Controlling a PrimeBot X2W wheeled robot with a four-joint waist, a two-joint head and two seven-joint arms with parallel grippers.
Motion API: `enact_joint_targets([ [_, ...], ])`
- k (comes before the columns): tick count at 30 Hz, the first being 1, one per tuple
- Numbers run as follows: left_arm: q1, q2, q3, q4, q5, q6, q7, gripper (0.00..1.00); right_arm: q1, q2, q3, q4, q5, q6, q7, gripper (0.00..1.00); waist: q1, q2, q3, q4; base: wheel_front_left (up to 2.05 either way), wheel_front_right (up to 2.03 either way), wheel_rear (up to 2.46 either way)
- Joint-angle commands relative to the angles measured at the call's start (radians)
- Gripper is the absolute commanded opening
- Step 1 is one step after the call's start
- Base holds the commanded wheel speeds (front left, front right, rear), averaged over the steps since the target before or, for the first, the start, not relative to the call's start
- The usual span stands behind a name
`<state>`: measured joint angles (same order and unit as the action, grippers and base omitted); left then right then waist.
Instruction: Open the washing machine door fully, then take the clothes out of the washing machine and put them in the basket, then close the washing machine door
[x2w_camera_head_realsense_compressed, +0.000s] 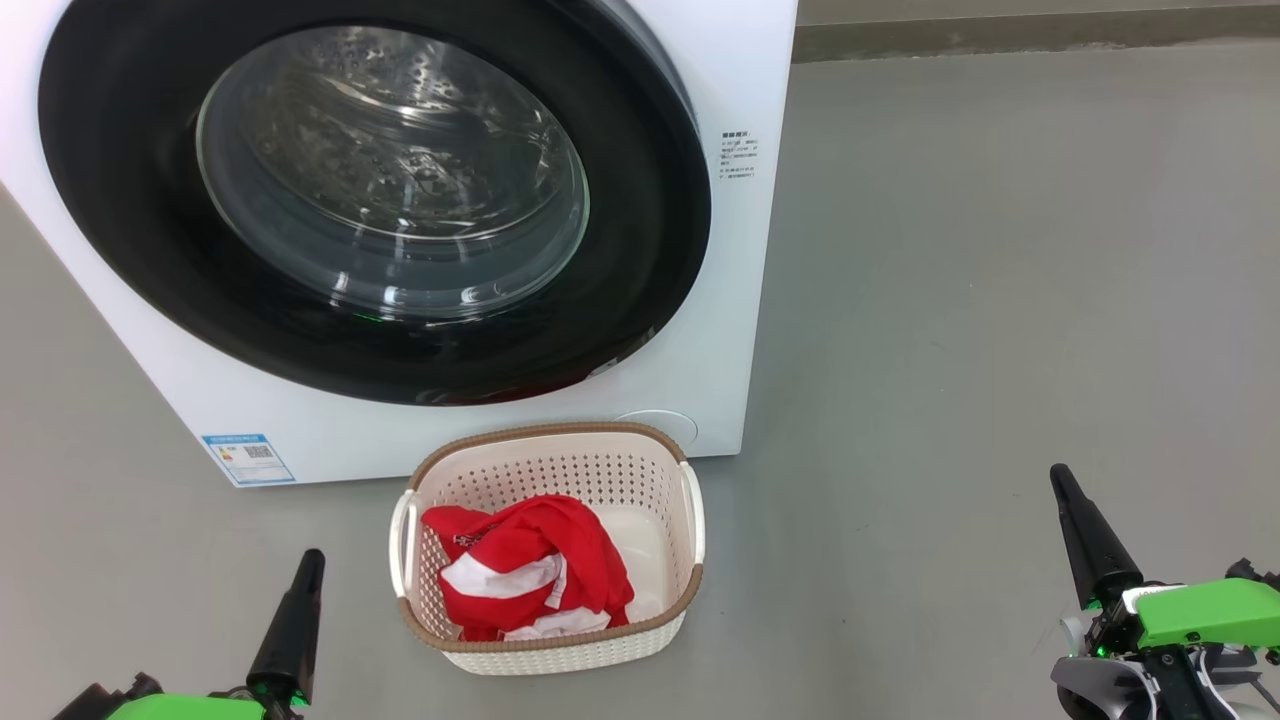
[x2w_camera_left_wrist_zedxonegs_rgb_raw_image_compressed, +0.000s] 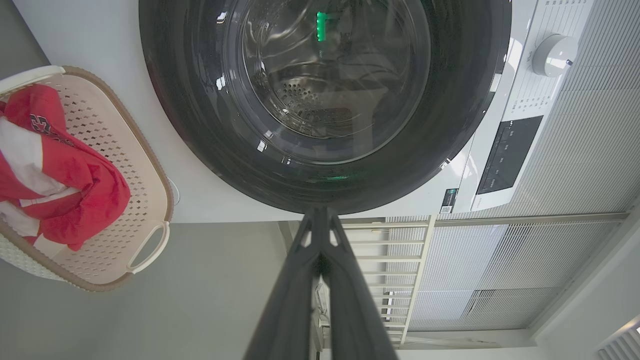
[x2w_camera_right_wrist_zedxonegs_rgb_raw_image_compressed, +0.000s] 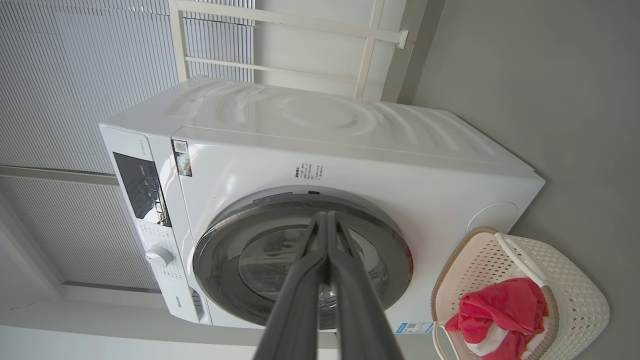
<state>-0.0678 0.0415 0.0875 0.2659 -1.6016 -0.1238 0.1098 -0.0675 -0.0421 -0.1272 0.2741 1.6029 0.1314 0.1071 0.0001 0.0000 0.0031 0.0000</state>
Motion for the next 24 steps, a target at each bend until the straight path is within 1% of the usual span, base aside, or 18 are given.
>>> enact_joint_targets([
  [1, -0.040, 0.009, 0.026, -0.021, -0.007, -0.007, 0.004, 0.00, -0.040, -0.008, 0.013, -0.029, 0.005, -0.001, 0.006, 0.00, -0.0001, 0.0000, 0.000, 0.000, 0.00, 0.00, 0.00],
  [24, -0.040, 0.009, 0.026, -0.021, -0.007, -0.007, 0.003, 0.00, -0.040, -0.008, 0.013, -0.029, 0.006, -0.001, 0.006, 0.00, -0.0001, 0.0000, 0.000, 0.000, 0.00, 0.00, 0.00],
])
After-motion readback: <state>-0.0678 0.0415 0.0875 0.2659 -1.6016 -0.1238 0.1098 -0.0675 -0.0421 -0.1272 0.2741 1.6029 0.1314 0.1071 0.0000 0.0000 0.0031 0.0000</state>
